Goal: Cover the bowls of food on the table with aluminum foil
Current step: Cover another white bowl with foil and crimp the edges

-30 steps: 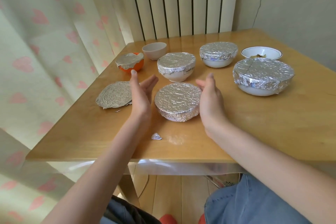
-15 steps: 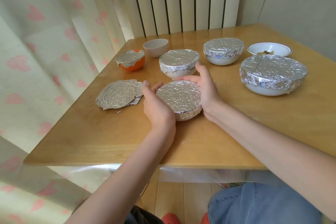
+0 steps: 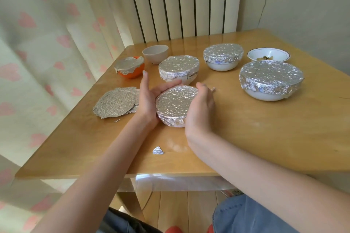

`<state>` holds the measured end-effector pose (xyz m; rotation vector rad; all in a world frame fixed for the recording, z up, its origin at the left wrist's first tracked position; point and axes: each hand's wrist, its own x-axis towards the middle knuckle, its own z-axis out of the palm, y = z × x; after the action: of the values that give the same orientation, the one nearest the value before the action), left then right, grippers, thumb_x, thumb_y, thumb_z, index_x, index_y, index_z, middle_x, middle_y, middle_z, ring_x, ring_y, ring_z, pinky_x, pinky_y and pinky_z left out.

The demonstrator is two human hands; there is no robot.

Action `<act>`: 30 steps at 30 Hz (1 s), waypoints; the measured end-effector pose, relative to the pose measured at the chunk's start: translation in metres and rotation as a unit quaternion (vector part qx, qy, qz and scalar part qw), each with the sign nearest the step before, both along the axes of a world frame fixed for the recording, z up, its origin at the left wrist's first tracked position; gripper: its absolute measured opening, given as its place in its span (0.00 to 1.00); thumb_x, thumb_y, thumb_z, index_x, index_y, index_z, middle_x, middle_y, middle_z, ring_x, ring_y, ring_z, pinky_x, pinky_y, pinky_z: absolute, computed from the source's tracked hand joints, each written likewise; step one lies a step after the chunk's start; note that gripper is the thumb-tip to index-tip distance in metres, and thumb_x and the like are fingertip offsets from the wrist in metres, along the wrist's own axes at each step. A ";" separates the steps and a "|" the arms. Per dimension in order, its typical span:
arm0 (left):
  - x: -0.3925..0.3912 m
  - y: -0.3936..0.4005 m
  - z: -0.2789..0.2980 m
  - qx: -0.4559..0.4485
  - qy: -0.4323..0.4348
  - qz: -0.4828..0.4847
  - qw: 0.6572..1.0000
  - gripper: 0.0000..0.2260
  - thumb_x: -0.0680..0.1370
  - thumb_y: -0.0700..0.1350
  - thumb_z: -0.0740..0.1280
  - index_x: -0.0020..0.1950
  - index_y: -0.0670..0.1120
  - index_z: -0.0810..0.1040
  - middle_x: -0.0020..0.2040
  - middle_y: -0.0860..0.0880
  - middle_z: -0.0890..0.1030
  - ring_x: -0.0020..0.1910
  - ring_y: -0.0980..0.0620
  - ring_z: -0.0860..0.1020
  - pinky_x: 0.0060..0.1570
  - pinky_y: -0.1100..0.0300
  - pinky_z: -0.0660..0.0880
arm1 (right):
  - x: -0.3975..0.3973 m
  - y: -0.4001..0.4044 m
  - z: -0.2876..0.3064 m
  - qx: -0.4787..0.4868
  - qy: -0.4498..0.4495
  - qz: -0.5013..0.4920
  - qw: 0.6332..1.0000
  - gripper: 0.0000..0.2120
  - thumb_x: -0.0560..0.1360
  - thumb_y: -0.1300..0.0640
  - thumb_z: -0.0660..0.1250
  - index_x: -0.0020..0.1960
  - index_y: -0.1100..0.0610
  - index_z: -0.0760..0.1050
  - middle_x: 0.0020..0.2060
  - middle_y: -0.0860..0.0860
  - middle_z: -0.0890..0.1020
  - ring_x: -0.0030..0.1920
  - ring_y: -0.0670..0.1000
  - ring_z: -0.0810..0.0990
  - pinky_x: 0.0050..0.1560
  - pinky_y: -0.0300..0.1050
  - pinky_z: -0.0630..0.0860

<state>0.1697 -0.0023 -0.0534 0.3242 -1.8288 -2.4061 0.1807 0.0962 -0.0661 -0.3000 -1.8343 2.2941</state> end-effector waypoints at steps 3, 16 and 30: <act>0.004 0.008 -0.002 0.007 -0.010 0.062 0.998 0.34 0.80 0.66 0.49 0.55 0.38 0.81 0.51 0.38 0.84 0.50 0.41 0.83 0.56 0.51 0.77 | -0.016 0.005 0.006 0.049 0.035 0.019 0.998 0.18 0.79 0.46 0.51 0.52 0.50 0.78 0.46 0.42 0.77 0.51 0.48 0.75 0.56 0.47 0.70; 0.015 0.014 -0.015 -0.095 0.003 0.135 0.986 0.32 0.74 0.71 0.51 0.55 0.51 0.84 0.59 0.46 0.82 0.59 0.48 0.79 0.68 0.49 0.69 | -0.043 0.031 -0.003 0.114 0.067 0.139 0.981 0.26 0.80 0.39 0.46 0.50 0.51 0.78 0.51 0.49 0.82 0.53 0.50 0.79 0.59 0.51 0.73; 0.004 0.002 0.069 -0.750 0.049 -0.396 0.528 0.56 0.65 0.50 0.81 0.75 0.71 0.42 0.78 0.61 0.35 0.76 0.57 0.32 0.74 0.54 0.41 | 0.015 0.098 -0.008 0.597 0.297 0.139 0.732 0.17 0.66 0.35 0.63 0.40 0.48 0.67 0.34 0.42 0.71 0.40 0.45 0.70 0.37 0.43 0.68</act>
<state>0.1741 -0.0006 0.0155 -0.9192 -3.3740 0.0292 0.1952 0.1945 -0.0739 0.8299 -2.5093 0.6700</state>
